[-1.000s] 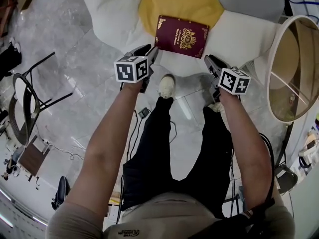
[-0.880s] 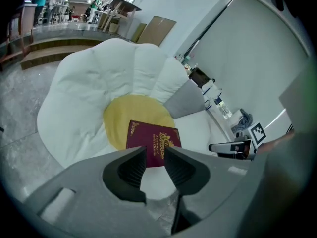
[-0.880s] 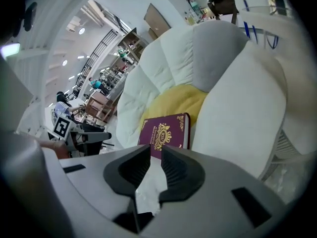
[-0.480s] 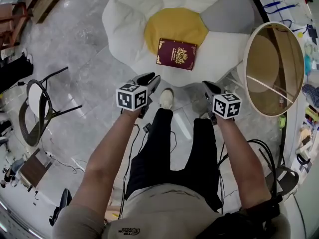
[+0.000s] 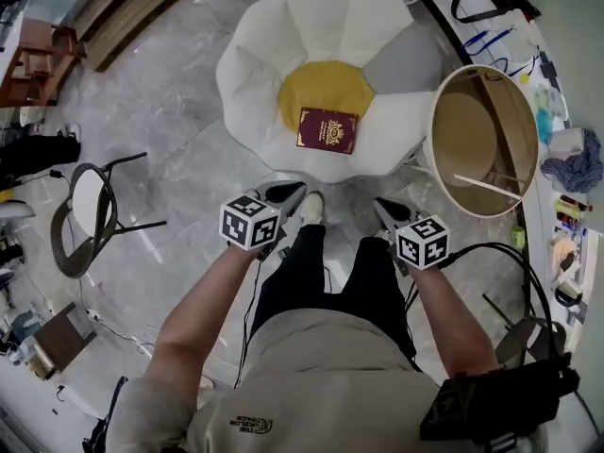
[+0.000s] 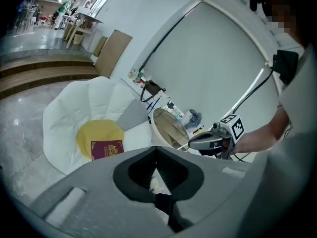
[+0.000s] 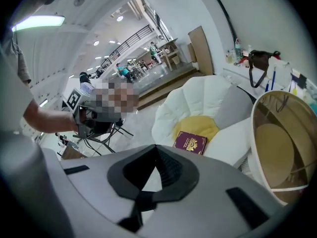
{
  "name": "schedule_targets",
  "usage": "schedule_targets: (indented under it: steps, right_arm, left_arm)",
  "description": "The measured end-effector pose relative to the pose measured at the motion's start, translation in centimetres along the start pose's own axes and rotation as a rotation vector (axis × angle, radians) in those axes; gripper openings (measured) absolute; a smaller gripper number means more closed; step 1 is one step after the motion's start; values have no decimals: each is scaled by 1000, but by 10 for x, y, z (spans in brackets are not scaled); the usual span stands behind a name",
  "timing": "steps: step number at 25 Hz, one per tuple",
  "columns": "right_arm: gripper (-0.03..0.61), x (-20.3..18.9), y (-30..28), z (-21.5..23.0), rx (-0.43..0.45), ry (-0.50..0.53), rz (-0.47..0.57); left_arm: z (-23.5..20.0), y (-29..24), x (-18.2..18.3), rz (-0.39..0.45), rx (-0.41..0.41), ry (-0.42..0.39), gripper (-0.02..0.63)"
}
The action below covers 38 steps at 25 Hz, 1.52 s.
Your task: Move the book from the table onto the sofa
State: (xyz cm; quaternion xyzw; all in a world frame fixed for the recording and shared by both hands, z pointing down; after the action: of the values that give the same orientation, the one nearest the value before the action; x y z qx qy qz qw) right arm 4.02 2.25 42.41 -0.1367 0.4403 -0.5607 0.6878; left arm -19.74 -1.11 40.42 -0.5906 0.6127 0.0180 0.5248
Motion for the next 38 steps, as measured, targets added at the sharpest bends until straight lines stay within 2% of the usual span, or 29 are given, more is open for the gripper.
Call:
schedule_targets:
  steps: [4,8,11,18,27,38]
  right_arm:
    - [14,16,49,-44,20,47,50]
    - [14,36,93,-84,49,139,89]
    - [14,50,122,-103,68,161,138]
    - [14,60,169,-128,96,197,199]
    - [14,55,177,-160,106,235,224]
    - [12,48,172,-179,71,237,245]
  left_arm:
    - [46,40,35,17,-41,-90,8]
    - [86,73,70,71,-59,-145,8]
    - [113,91,92,105,-66,-174,8]
    - [163,110,113,119,-99,-225,8]
    - [175,134,113,144,-115,-279,8]
    - [164,145,106,146,-135,-302,8]
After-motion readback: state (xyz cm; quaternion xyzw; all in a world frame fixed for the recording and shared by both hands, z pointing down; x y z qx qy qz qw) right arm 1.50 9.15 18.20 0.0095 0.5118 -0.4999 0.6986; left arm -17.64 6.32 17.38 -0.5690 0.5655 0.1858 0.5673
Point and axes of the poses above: the fingertips, and each gripper's own axes: y backward along the fingers, z to its right, x out of its top, the point moved 6 cm from there along y, backward along the fingers, and after that the axes turned 11 degrees about -y, right-handed, at the moved point
